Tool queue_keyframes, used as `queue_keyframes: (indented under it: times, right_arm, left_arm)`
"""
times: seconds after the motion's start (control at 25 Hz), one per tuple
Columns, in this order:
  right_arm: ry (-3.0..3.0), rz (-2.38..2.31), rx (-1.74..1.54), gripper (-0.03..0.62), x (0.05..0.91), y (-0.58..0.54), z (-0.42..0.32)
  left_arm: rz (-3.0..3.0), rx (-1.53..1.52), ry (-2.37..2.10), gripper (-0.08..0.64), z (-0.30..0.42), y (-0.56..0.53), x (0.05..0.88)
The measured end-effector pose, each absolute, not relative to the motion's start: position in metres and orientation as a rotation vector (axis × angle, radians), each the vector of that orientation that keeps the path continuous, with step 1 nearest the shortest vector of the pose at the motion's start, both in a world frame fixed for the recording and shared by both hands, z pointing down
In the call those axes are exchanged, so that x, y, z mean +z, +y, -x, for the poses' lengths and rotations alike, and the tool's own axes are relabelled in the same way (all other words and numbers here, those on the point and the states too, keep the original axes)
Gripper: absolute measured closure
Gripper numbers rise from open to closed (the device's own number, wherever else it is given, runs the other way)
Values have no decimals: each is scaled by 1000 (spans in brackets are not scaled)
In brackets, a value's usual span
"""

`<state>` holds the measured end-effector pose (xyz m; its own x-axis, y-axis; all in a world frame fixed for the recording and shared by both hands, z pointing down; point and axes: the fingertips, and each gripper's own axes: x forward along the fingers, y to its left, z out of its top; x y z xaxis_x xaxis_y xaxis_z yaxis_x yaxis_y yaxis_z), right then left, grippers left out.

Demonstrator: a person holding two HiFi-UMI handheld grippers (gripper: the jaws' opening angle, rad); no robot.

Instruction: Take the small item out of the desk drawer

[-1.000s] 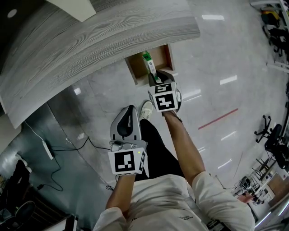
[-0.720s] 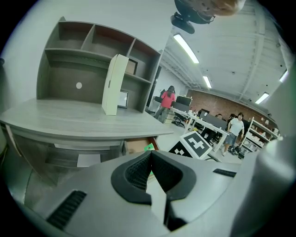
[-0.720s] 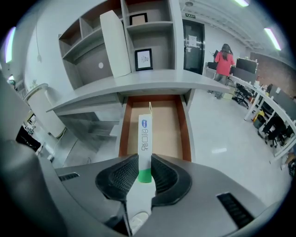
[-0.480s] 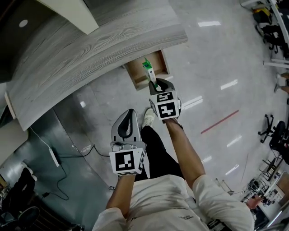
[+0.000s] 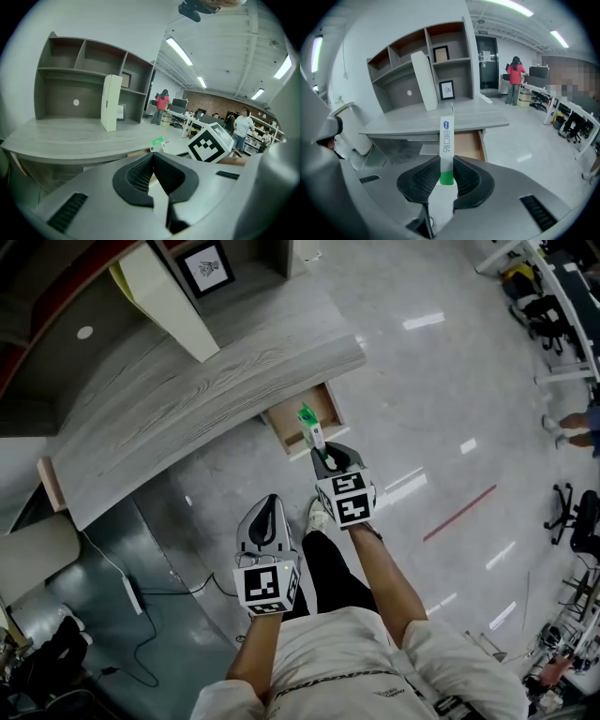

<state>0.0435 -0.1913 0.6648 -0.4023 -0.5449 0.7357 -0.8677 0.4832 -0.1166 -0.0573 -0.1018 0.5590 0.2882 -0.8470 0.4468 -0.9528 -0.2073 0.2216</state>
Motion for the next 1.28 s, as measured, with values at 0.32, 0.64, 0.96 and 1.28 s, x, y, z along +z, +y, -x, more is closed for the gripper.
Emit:
queue_keyframes:
  times: [0.32, 0.64, 0.96, 1.28]
  right_arm:
    - [-2172, -1205, 646, 485, 596, -165, -35]
    - [-2265, -1289, 607, 485, 525, -142, -31]
    - [-2372, -1310, 542, 485, 455, -122, -27]
    - [-2475, -1324, 426, 485, 394, -111, -27]
  left_arm:
    - [-2246, 371, -1567, 545, 53, -92, 513]
    - [-2285, 354, -1592, 545, 62, -83, 469]
    - [-2337, 334, -1635, 545, 68, -75, 420]
    - [-2379, 277, -1644, 545, 59, -70, 378]
